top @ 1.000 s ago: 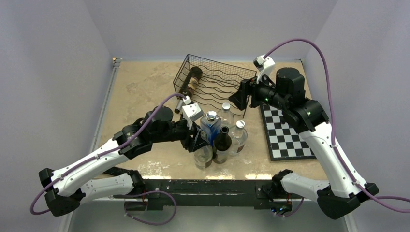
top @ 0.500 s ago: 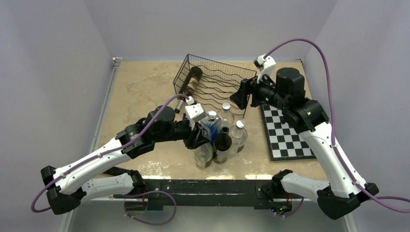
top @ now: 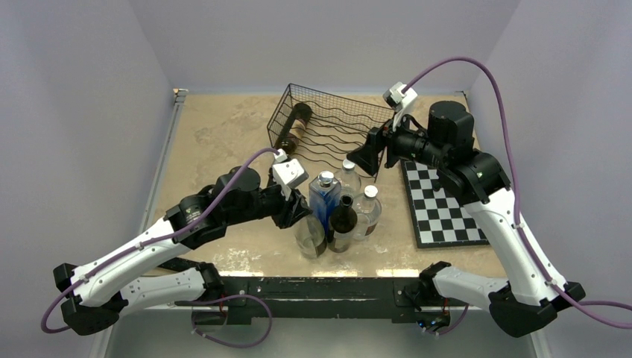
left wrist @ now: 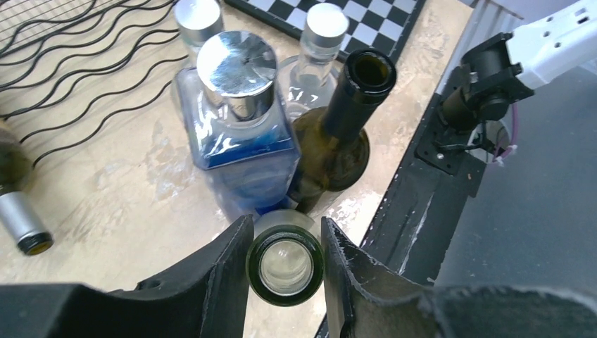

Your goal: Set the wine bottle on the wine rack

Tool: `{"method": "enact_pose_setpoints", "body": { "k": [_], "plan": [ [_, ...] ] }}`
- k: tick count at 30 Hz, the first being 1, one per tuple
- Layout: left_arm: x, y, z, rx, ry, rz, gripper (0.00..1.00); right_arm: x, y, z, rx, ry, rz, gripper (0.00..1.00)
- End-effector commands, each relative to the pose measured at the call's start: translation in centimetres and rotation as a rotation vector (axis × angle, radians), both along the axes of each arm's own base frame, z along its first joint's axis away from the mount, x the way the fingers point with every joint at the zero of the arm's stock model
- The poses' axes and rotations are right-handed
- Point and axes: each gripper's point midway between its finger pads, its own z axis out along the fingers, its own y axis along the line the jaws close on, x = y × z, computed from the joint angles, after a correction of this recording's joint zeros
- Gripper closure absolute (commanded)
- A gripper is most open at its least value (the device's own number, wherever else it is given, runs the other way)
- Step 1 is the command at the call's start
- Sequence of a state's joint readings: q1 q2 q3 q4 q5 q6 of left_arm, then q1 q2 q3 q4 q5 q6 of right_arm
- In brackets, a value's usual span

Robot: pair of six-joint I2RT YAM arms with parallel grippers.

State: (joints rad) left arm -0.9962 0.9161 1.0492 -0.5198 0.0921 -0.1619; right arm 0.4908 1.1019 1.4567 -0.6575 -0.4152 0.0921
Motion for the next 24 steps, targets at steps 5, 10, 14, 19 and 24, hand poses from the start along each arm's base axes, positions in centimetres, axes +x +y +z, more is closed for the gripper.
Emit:
{"method": "enact_pose_setpoints", "body": {
  "k": [5, 10, 14, 19, 24],
  "plan": [
    [2.6, 3.0, 4.6, -0.007, -0.12, 0.189, 1.0, -0.5, 1.8, 4.8, 0.081, -0.13, 0.086, 0.15],
    [3.2, 3.8, 5.4, -0.003, -0.118, 0.256, 1.0, -0.3, 2.2, 5.2, 0.09, -0.139, 0.089, 0.15],
    [3.4, 4.0, 5.9, -0.006, -0.114, 0.273, 1.0, 0.0, 2.1, 5.5, 0.093, -0.146, 0.075, 0.15],
    [4.7, 5.6, 6.9, 0.0, -0.137, 0.391, 1.0, -0.3, 2.5, 5.9, 0.102, -0.161, 0.101, 0.15],
    [6.1, 7.2, 8.7, 0.017, -0.145, 0.515, 1.0, -1.3, 3.4, 7.1, 0.118, -0.211, 0.167, 0.12]
  ]
}}
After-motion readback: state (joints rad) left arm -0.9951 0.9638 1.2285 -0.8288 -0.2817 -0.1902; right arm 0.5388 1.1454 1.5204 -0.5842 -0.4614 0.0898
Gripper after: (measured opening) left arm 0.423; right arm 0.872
